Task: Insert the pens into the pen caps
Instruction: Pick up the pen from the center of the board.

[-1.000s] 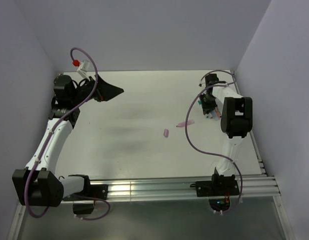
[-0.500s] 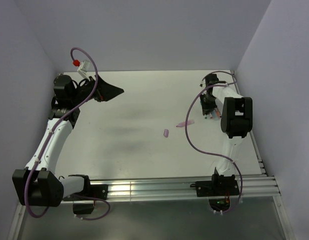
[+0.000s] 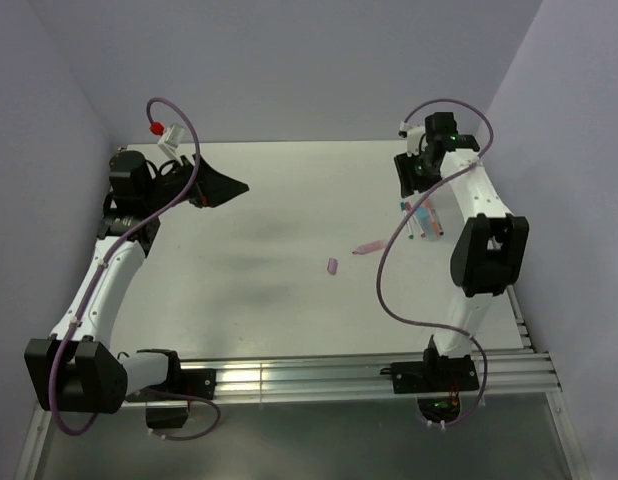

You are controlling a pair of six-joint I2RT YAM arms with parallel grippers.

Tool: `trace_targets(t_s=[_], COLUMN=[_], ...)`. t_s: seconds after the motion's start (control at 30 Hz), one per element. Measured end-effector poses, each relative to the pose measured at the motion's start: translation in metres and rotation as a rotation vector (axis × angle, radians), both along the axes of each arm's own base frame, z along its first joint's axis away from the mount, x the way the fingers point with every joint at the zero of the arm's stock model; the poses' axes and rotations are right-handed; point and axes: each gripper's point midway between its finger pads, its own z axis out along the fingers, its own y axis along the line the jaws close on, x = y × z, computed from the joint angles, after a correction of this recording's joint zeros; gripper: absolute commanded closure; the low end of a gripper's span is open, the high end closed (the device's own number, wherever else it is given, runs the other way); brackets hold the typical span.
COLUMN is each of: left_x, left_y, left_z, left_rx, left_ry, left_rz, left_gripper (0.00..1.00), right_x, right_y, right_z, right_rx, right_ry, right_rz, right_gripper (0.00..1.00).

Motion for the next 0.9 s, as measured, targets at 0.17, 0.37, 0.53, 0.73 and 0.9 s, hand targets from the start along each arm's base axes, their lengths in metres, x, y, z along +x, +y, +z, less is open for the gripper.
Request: trace_targets(t_s=[0.17, 0.37, 0.53, 0.73, 0.9], left_x=[-0.002, -0.001, -0.003, -0.005, -0.004], left_y=[0.000, -0.006, -0.009, -0.010, -0.011], left_z=[-0.006, -0.004, -0.005, -0.005, -0.008], left_rx=[0.024, 0.017, 0.006, 0.003, -0.004], left_ry=[-0.004, -0.003, 0.000, -0.005, 0.016], left_rz=[-0.012, -0.089, -0.122, -0.141, -0.154], left_gripper=[0.01, 0.00, 0.01, 0.01, 0.01], right_x=[-0.034, -0.069, -0.070, -0.078, -0.081], right_y=[0.045, 0.095, 0.103, 0.109, 0.104], right_z=[0.047, 0.009, -0.037, -0.072, -0.095], right_rx=[-0.056, -0.086, -0.116, -0.161, -0.197], right_ry=[-0.147, -0.097, -0.010, 0.053, 0.087], right_rz=[0.399, 0.849, 1.026, 1.170, 1.221], right_gripper=[0.43, 0.37, 0.31, 0.28, 0.27])
